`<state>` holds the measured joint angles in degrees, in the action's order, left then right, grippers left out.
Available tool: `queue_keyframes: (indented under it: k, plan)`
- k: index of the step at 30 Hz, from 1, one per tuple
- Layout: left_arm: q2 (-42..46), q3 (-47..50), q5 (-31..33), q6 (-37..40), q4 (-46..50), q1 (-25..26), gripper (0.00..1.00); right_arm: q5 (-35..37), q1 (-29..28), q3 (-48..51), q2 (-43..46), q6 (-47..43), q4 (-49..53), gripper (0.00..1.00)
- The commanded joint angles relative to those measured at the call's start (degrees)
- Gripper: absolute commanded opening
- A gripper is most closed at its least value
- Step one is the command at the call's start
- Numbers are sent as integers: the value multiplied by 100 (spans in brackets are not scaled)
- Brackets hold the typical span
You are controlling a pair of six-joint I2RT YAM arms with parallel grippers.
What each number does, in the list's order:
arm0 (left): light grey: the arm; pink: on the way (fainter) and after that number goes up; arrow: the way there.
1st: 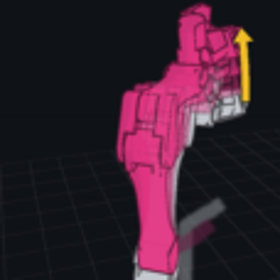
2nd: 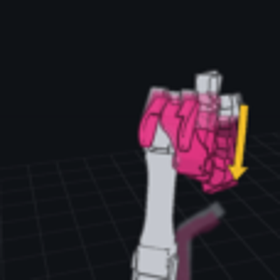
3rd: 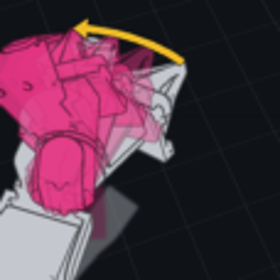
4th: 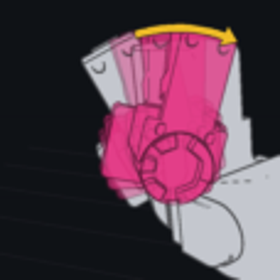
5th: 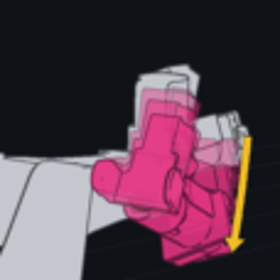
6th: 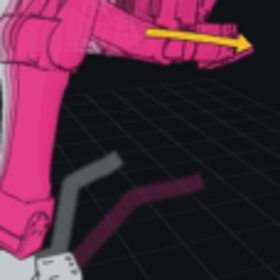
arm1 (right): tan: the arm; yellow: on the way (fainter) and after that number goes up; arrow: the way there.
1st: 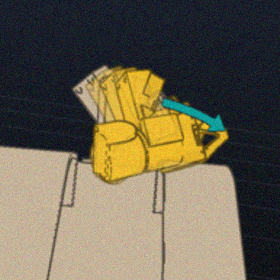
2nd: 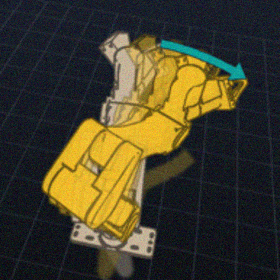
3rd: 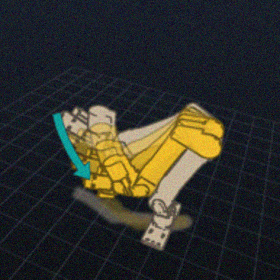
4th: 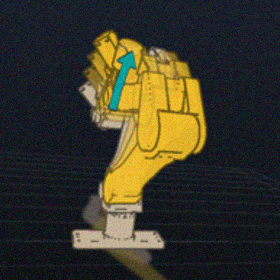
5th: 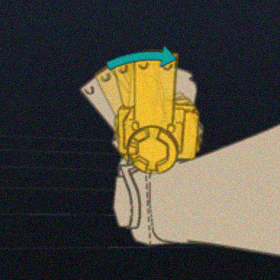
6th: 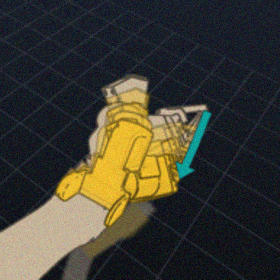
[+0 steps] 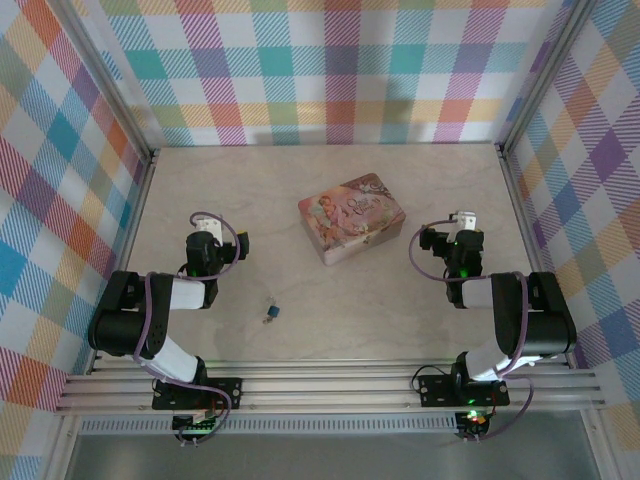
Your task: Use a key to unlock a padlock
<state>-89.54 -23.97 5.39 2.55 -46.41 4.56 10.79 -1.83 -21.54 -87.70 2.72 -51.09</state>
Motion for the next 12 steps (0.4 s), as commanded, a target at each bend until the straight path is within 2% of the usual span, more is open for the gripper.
queue_keyframes:
  k: [1,12]
  plan:
    - [-24,-36,-60,-54,35,-51,100,-96,23,-17,-15,62,3,100]
    - [-23,-39,-55,-53,39,-47,100,-233,-29,-71,-37,-59,86,100]
